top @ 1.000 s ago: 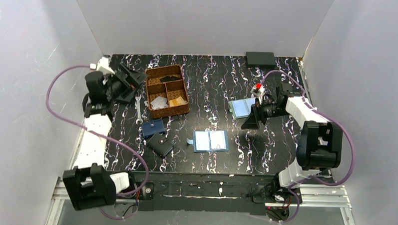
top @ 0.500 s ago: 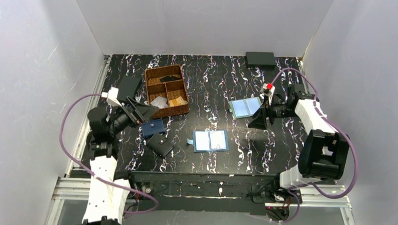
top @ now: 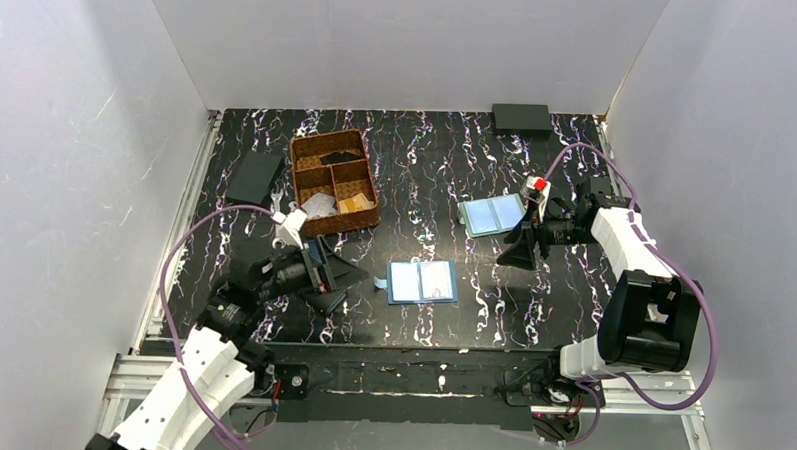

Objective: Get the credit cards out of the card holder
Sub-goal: Remove the credit card from the card holder.

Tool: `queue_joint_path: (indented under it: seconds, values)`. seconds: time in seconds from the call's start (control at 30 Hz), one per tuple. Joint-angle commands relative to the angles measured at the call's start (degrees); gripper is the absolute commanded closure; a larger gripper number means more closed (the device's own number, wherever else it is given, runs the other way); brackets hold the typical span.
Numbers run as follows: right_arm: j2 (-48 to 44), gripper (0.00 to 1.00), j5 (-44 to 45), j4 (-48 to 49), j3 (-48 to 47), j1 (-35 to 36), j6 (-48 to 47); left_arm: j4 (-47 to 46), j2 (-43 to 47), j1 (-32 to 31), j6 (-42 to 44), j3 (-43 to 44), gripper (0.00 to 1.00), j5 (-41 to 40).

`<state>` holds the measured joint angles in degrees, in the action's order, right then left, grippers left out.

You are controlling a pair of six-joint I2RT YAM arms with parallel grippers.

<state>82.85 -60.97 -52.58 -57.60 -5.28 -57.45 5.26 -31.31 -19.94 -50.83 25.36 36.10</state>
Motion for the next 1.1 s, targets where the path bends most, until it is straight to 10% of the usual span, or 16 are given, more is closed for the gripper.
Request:
queue_joint_path:
  seconds: [0.0,0.3,1.07]
  values:
    - [-1.7,0.17,-2.2,-0.7,0.6,-0.4,-2.7,1.8,-2.6,-7.7,1.9,0.2,0.02,-9.0]
    - [-2.4,0.17,-3.1,-1.6,1.0,-1.9,-4.4,1.6,-7.0,-21.7,2.9,-0.9,0.02,-23.1]
    - [-1.0,0.16,-3.4,-3.5,1.9,-2.1,-8.4,-8.5,-7.1,-21.9,-2.3,-10.2,0.02,-23.4]
